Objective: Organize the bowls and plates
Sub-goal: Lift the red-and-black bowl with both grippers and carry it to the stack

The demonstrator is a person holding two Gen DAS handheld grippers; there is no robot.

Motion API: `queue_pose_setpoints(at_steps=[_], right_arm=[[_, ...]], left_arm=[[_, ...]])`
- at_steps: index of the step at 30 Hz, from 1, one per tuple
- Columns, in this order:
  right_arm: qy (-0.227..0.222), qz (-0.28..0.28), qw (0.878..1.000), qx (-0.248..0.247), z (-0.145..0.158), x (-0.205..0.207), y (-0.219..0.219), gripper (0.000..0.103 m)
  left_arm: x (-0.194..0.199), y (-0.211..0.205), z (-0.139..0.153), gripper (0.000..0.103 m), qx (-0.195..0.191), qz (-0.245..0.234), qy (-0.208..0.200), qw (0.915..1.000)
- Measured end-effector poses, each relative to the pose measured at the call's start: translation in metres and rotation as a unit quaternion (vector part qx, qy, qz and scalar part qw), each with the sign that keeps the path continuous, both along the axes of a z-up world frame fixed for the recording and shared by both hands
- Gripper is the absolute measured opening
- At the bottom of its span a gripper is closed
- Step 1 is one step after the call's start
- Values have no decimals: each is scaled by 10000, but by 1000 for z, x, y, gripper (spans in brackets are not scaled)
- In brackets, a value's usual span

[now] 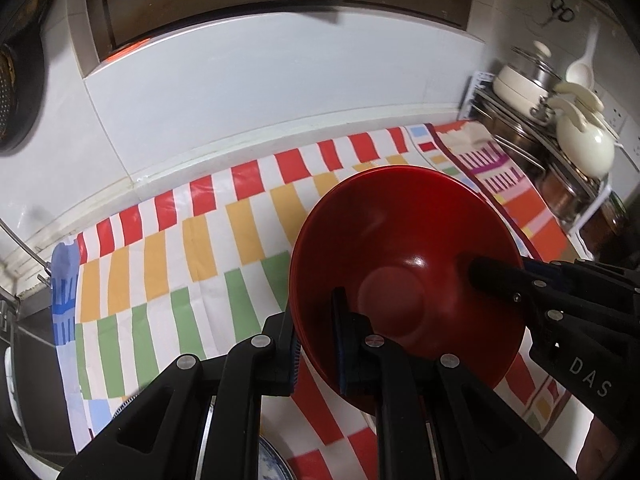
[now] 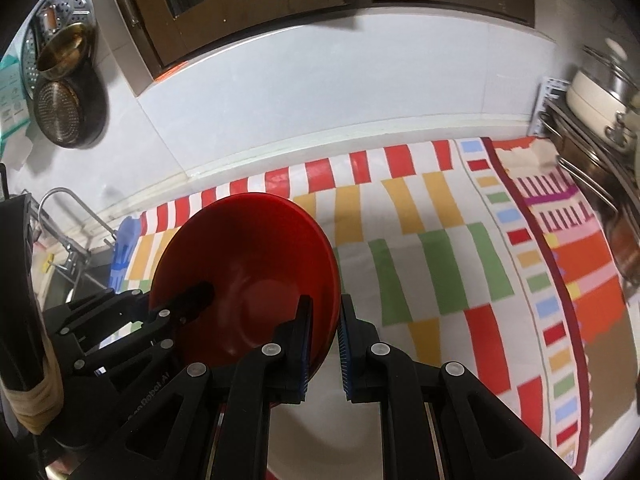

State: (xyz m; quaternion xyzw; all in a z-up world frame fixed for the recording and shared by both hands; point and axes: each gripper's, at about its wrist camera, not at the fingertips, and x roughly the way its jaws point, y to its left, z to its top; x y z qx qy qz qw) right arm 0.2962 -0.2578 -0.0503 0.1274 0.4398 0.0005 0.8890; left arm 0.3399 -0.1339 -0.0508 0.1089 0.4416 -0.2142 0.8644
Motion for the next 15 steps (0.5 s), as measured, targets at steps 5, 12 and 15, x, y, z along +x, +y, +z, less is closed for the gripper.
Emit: queue_pose_setpoints(at_steps=[5,12,15], right_arm=[[31,-88,10000,19,-4,-22,-3,14],[181,-146,9997,14,-16,-48,-8,14],[281,-180,9994,34,-22,-54,-10,14]], left_arm=[[-19,-4,-3,16,47,-142,39,9999],[-39,-14,-17,16,222,-343,169,9990],[-44,-17,-25,16,278,-388,263,9985]])
